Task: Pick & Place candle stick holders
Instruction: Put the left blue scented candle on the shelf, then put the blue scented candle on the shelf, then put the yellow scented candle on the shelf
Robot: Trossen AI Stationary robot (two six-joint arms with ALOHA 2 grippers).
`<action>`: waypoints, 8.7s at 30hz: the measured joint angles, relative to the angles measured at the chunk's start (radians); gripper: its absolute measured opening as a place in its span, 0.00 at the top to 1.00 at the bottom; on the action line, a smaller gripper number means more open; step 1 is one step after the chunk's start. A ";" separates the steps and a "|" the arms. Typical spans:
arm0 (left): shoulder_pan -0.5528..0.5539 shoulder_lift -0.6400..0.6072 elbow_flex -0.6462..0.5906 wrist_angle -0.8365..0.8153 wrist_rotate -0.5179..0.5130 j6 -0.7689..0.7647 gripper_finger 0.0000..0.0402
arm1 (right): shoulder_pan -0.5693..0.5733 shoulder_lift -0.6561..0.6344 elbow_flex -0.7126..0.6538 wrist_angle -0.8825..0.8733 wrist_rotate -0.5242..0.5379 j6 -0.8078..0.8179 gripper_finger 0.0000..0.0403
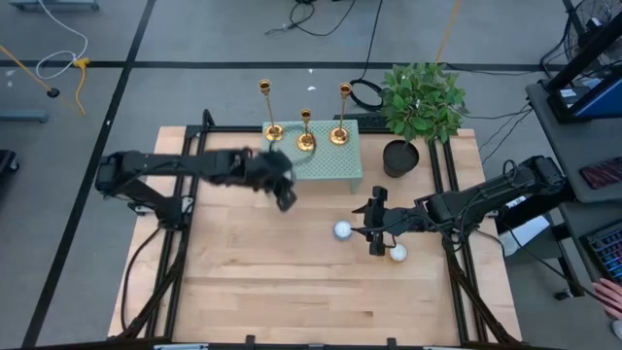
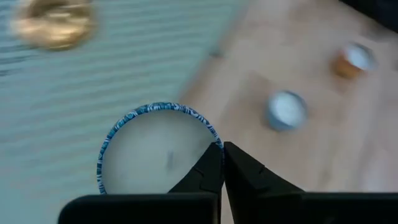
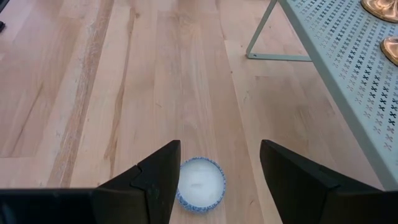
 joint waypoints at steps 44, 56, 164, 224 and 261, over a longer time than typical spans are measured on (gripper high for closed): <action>0.294 0.026 -0.001 -0.085 0.157 0.060 0.86 | 0.000 0.000 0.000 0.000 0.001 0.000 0.47; 0.294 -0.001 -0.001 -0.066 0.157 0.160 0.83 | 0.000 0.000 0.000 0.000 -0.001 0.000 0.47; -0.076 -0.370 -0.154 -0.060 -0.141 0.361 0.83 | -0.527 0.491 0.426 0.150 -0.393 -0.019 1.00; -0.076 -0.370 -0.154 -0.062 -0.130 0.356 0.83 | -0.508 0.409 0.424 0.103 -0.418 -0.229 0.58; -0.076 -0.370 -0.154 -0.022 -0.131 0.306 0.83 | 0.270 -0.054 -0.203 -0.289 -0.418 0.374 0.58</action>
